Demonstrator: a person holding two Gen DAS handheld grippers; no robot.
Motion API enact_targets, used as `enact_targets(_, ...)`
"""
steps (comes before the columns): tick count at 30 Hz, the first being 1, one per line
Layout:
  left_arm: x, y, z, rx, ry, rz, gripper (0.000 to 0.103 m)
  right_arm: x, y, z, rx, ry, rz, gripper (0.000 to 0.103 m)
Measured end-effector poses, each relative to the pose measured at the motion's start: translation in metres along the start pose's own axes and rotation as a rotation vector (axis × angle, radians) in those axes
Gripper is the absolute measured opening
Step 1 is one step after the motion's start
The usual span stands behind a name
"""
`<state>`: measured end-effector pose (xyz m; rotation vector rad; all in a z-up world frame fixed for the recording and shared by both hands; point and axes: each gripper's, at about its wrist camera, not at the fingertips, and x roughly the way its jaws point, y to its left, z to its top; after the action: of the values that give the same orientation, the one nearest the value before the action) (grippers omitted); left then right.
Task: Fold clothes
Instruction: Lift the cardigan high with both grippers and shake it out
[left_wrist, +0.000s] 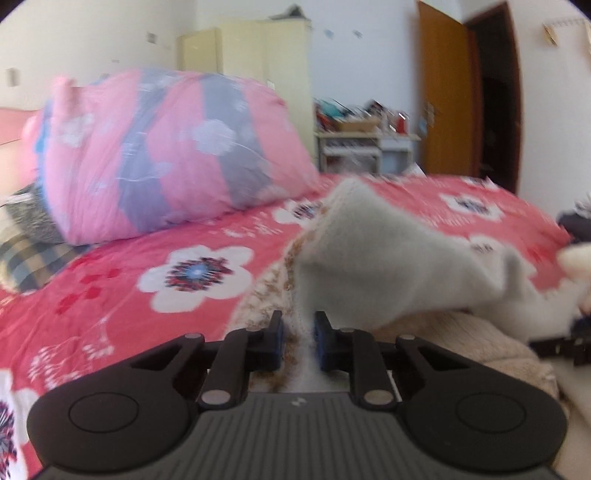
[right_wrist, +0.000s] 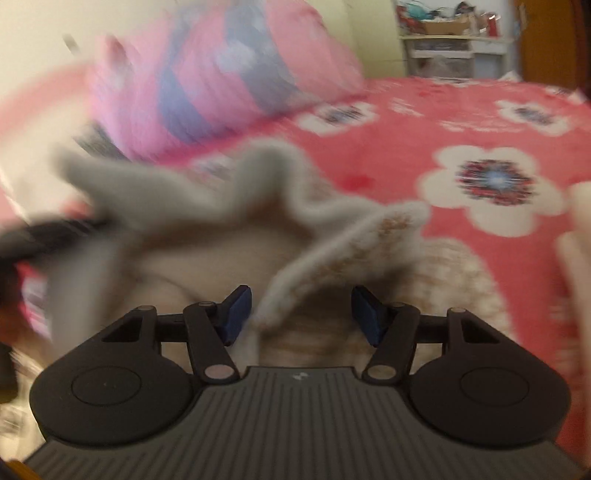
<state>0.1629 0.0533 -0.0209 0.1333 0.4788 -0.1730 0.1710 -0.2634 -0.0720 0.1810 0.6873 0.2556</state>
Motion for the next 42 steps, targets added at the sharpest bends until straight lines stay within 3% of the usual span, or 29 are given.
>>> enact_targets(1,0.001,0.001,-0.002,0.012,0.009,-0.011,0.018,0.004,-0.005,-0.003,0.005,0.012,-0.026,0.059)
enact_targets(4,0.008,-0.003,-0.006,0.073,0.038,-0.033,0.024,0.014,-0.019,-0.011,0.078,0.034,0.005,0.055)
enact_targets(8,0.03,-0.023,-0.008,0.186,0.087,-0.036,0.039,0.03,-0.013,-0.008,0.059,0.047,0.029,0.053)
enact_targets(10,0.041,-0.03,-0.009,0.215,0.124,-0.045,0.04,0.036,-0.01,-0.009,0.012,0.052,-0.004,0.045)
enact_targets(11,0.043,-0.032,-0.01,0.231,0.132,-0.037,0.04,0.034,-0.005,-0.011,-0.022,0.048,-0.034,0.033)
enact_targets(12,0.046,-0.034,-0.012,0.246,0.139,-0.028,0.036,0.033,0.0,-0.013,-0.056,0.043,-0.064,0.024)
enact_targets(14,0.048,-0.036,-0.015,0.272,0.147,-0.002,0.03,0.023,0.014,-0.018,-0.167,0.003,-0.165,0.018)
enact_targets(16,0.047,-0.036,-0.018,0.282,0.15,0.025,0.027,0.009,0.028,-0.024,-0.278,-0.063,-0.287,0.011)
enact_targets(23,0.01,-0.033,-0.026,0.236,0.059,0.152,0.021,-0.065,0.061,-0.032,-0.567,-0.393,-0.652,0.009)
enact_targets(26,-0.018,-0.03,-0.033,0.207,-0.017,0.101,0.024,-0.101,0.083,-0.036,-0.653,-0.551,-0.72,0.009)
enact_targets(30,-0.043,-0.04,-0.048,0.245,-0.099,0.077,0.036,-0.145,0.11,-0.039,-0.72,-0.704,-0.746,0.009)
enact_targets(36,-0.041,-0.063,-0.06,0.269,-0.124,0.114,0.042,-0.2,0.141,-0.055,-0.759,-0.844,-0.713,0.009)
enact_targets(38,-0.039,-0.065,-0.06,0.241,-0.139,0.144,0.04,-0.212,0.15,-0.062,-0.777,-0.879,-0.703,0.009)
enact_targets(42,-0.056,-0.058,-0.049,0.073,-0.229,0.264,0.035,-0.235,0.159,-0.074,-0.799,-0.914,-0.708,0.009)
